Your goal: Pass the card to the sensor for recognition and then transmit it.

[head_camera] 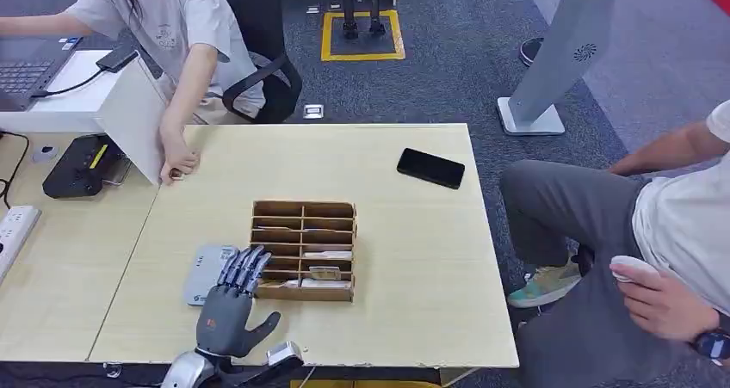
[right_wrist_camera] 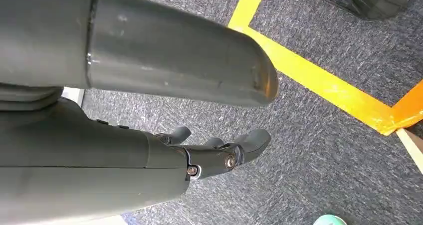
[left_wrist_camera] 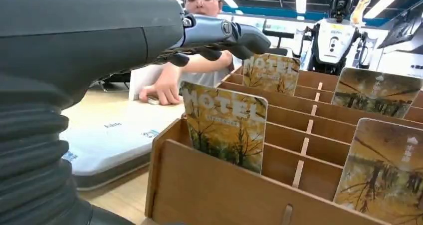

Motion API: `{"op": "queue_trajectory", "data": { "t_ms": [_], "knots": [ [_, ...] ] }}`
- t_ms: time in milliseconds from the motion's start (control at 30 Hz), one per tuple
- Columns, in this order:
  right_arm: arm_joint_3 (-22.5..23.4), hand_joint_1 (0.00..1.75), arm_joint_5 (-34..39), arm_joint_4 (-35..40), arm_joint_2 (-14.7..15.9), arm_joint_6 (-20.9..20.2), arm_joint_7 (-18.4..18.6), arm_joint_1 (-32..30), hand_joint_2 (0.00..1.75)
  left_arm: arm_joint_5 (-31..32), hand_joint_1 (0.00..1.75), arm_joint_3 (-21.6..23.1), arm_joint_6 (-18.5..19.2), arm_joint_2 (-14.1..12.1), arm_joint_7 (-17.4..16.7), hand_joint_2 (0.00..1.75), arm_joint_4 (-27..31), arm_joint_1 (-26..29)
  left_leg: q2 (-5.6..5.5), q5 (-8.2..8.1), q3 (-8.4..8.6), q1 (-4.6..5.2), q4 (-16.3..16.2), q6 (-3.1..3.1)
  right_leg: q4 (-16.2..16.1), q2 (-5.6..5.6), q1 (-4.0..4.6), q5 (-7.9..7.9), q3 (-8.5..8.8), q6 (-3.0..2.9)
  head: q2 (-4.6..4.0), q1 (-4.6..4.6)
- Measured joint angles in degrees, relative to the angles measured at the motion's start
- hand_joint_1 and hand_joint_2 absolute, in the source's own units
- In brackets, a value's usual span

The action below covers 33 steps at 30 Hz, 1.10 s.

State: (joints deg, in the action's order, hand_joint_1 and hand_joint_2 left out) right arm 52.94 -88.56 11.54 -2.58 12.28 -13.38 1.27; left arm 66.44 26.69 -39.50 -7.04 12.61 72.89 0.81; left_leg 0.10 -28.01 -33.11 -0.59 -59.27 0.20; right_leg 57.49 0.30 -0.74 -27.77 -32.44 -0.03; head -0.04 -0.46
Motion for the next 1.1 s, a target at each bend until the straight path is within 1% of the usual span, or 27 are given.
{"op": "queue_trajectory", "data": {
  "t_ms": [100,367,933,1100],
  "knots": [
    [0.0,0.0,0.0,0.0,0.0,0.0,-0.1,0.0,0.0,0.3,0.0,-1.1,0.0,0.5,1.0,1.75,0.0,0.0,0.0,0.0,0.0,0.0,0.0,0.0,0.0,0.0,0.0,0.0,0.0,0.0,0.0,0.0],
    [0.0,0.0,0.0,0.0,0.0,0.0,0.0,0.0,0.0,-0.6,0.0,-2.5,0.0,1.4,2.4,1.75,0.1,0.0,0.0,0.0,0.0,0.0,0.0,0.0,0.0,0.0,0.0,0.0,0.0,0.0,0.0,0.0],
    [0.0,0.0,-0.1,0.0,-0.2,0.1,0.0,0.0,0.0,-1.9,0.0,-3.4,0.0,1.9,2.9,1.75,0.1,-0.5,0.0,0.0,0.0,0.0,0.0,0.0,0.0,0.0,0.0,0.0,0.0,0.0,0.0,0.0],
    [0.0,0.0,-0.1,0.0,-0.2,0.1,0.0,0.0,0.0,-1.7,0.0,-3.4,0.0,1.9,2.4,1.75,0.1,-1.1,0.0,0.0,0.0,0.0,0.0,0.0,0.0,0.0,0.0,0.0,0.0,0.0,0.0,-0.02]
  ]
}}
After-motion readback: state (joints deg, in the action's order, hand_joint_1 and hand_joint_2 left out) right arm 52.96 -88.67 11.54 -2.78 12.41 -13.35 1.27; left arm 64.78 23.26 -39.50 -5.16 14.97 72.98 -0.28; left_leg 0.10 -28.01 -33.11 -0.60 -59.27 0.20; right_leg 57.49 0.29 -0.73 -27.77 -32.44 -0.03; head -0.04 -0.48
